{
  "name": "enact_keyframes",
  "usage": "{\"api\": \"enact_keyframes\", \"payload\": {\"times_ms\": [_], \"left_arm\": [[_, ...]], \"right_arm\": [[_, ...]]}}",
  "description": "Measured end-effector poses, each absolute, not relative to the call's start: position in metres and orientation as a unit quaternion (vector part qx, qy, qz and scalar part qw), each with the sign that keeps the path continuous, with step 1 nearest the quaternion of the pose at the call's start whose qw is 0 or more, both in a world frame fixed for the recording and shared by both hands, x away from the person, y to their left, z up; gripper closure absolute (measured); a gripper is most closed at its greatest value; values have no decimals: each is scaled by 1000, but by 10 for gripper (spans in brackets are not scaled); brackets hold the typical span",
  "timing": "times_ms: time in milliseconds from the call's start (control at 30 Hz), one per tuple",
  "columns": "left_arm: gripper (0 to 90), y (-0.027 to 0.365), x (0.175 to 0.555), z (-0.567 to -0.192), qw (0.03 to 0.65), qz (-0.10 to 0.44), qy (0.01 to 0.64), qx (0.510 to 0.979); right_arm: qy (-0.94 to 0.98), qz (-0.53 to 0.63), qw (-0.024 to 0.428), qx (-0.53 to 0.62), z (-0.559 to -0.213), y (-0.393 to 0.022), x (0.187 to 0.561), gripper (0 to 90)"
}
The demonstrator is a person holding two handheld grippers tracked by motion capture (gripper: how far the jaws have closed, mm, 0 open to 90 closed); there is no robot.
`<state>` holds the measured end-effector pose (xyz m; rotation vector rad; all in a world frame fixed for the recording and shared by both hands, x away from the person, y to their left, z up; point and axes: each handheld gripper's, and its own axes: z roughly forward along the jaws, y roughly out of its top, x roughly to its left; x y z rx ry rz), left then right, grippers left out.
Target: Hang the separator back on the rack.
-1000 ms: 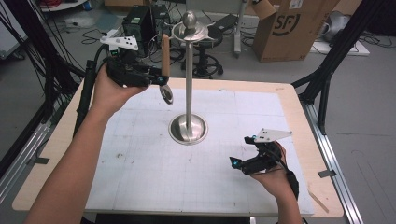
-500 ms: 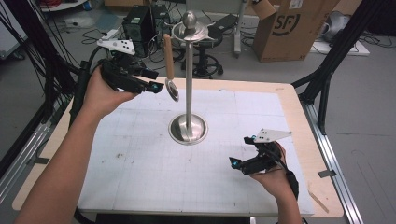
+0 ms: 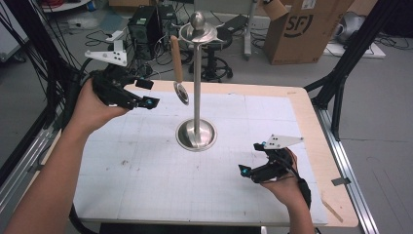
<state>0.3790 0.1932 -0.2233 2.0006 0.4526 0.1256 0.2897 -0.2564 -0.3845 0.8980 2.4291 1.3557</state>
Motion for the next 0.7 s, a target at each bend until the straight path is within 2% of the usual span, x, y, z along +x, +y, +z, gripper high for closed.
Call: {"api": "enact_keyframes", "payload": {"times_ms": [300,700], "left_arm": [[132,209,367,-236,526,40,193,827],[81,220,346,-260,522,33,176,834]], "right_arm": [[828,458,108,307,-385,-255,290,0],[826,461,108,306,-384,-255,289,1]]}}
